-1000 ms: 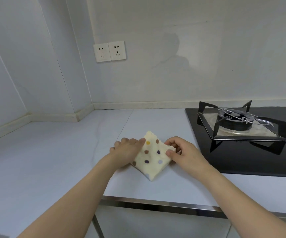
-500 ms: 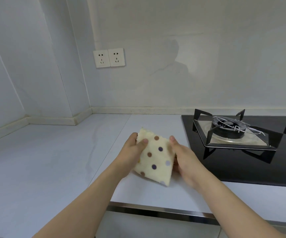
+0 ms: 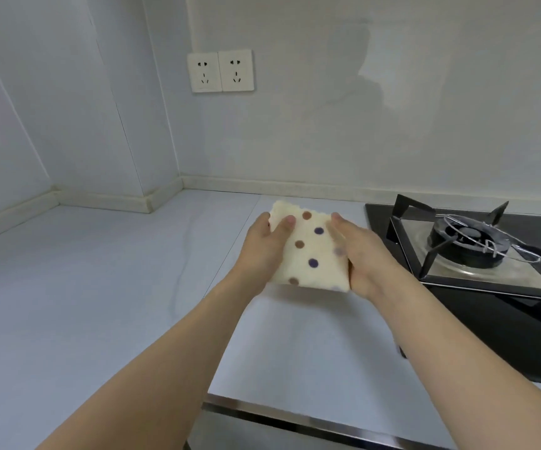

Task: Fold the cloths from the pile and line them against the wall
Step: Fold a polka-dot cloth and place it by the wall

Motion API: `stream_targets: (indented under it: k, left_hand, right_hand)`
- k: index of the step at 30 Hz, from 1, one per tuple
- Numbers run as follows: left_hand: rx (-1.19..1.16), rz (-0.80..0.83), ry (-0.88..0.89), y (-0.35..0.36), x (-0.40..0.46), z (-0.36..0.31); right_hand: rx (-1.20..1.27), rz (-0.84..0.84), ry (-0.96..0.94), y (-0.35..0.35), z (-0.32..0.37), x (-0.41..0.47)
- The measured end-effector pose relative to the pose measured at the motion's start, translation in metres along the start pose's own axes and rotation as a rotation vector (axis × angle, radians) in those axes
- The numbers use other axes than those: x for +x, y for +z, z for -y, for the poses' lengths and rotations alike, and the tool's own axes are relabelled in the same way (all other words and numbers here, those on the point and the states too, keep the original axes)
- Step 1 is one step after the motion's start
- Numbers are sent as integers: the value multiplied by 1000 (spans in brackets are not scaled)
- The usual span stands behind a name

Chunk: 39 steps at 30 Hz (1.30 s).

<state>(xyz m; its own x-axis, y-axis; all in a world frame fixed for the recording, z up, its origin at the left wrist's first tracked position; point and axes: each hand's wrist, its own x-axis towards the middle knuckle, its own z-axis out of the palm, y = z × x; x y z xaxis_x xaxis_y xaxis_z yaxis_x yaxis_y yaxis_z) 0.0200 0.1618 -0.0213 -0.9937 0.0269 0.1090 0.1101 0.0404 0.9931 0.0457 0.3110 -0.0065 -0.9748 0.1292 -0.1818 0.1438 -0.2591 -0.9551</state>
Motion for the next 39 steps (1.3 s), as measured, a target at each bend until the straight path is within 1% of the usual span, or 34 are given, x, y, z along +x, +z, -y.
stream_targets:
  k: [2,4,6,9,11,13,19,23,26,31,35,39]
  left_hand:
    - [30,-35,14,7,22,-8]
    - [52,-47,8,14,37,-23]
    - [48,-57,-32,23,44,-47]
    - [9,-58,-112,42,38,-94]
    - [31,-46,-147,55,27,-129]
    - [49,-18,-169,70,18,-158]
    - [66,103,-169,145,7,-215]
    - [112,177,-178,218,1,-229]
    - [103,212,-184,283,-10,-237]
    - [84,205,-231,388,-29,-247]
    - [71,216,-288,445,-30,-247]
    - [52,280,-376,500,-16,-237]
  right_hand:
    - [-83,-15,108,2,13,20]
    - [-239,-108,109,3,29,33]
    - [-394,-223,59,4,52,37]
    - [-536,-374,-59,4,100,15]
    - [-643,-423,-111,-2,131,-7]
    - [-697,-452,-109,-15,156,-26]
    - [-596,-554,-52,-80,211,-52]
    - [-378,-587,42,-153,229,-63]
    - [-298,-600,12,-222,244,-73]
    - [-266,-614,5,-326,277,-82]
    - [-269,-621,50,-381,291,-83]
    - [-258,-668,88,-436,303,-77]
